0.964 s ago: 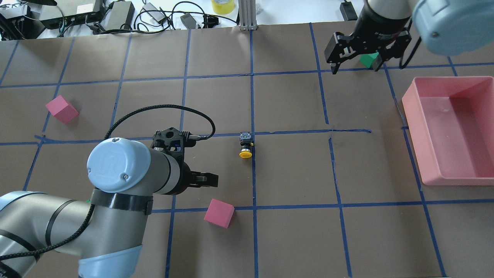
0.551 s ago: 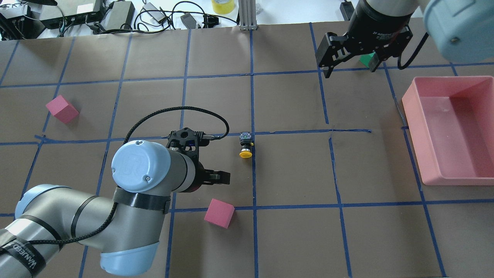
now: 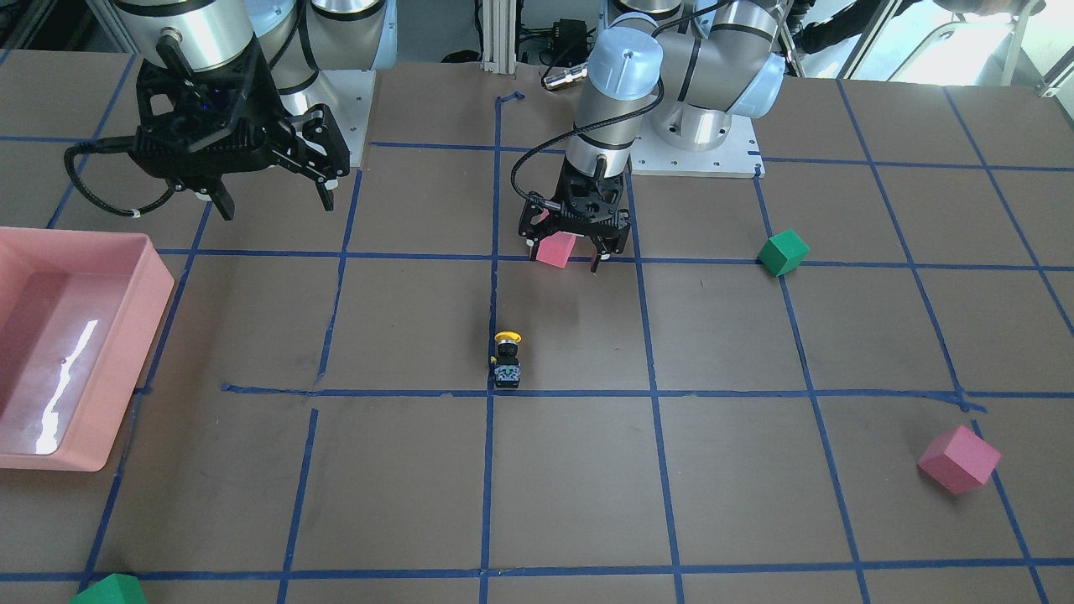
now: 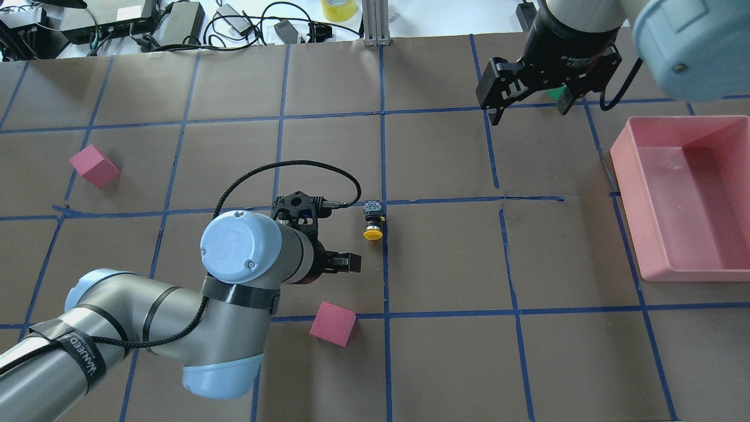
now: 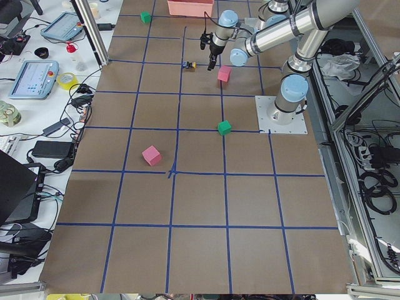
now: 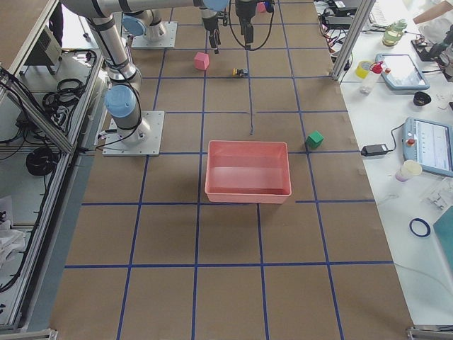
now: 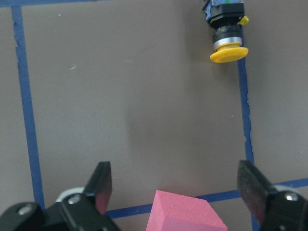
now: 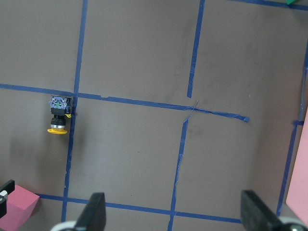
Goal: Align button upright
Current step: 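Grasp the lying switch by its yellow cap end with the left gripper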
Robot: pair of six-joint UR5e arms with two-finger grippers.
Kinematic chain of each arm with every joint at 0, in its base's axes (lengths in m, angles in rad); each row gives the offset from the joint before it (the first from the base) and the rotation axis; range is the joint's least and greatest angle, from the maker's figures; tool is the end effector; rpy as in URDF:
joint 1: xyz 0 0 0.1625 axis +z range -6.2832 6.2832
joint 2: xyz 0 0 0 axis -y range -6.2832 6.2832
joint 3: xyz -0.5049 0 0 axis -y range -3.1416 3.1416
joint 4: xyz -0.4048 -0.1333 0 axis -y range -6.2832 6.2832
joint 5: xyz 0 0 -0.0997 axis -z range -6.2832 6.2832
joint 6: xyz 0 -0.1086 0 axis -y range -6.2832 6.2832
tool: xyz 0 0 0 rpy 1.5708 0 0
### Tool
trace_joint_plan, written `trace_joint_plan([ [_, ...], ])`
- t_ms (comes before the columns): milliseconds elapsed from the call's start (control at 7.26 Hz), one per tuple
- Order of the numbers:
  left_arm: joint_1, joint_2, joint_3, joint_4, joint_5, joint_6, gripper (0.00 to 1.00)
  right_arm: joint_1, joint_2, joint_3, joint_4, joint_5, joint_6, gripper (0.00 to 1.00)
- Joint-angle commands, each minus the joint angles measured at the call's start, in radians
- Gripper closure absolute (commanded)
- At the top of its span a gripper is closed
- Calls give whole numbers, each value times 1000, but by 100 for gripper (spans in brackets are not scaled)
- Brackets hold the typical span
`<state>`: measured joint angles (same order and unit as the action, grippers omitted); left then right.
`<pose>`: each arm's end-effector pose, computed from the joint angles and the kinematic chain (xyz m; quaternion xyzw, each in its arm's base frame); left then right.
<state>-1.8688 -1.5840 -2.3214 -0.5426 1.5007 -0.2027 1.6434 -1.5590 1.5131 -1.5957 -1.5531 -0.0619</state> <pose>-0.2591 -0.3635 0.3089 -0.0518 -0.9893 0.1190 0.0663 0.1724 -0.5063 0.5847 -0.0675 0.9971 -0.0353 0.0090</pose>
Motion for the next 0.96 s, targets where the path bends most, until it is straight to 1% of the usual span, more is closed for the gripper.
trace_joint_plan([
  [0, -24, -69, 4, 94, -2, -27, 5, -2, 2, -1, -9, -8, 7, 0],
  [138, -24, -103, 8, 134, -7, -53, 5, -4, 4, 1, -10, -18, 10, 0],
  [413, -27, -157, 62, 144, -8, -55, 5, -45, 4, 4, -6, -7, 10, 0],
  [551, -27, -183, 69, 170, -8, -55, 5, -54, 4, 4, -4, -10, 8, 0],
  [689, -32, -218, 68, 228, -10, -76, 5, -53, 4, 4, -4, -5, 8, 0],
  [826, -50, -256, 71, 254, -7, -84, 5, -53, 4, 6, -3, -4, 8, 0],
])
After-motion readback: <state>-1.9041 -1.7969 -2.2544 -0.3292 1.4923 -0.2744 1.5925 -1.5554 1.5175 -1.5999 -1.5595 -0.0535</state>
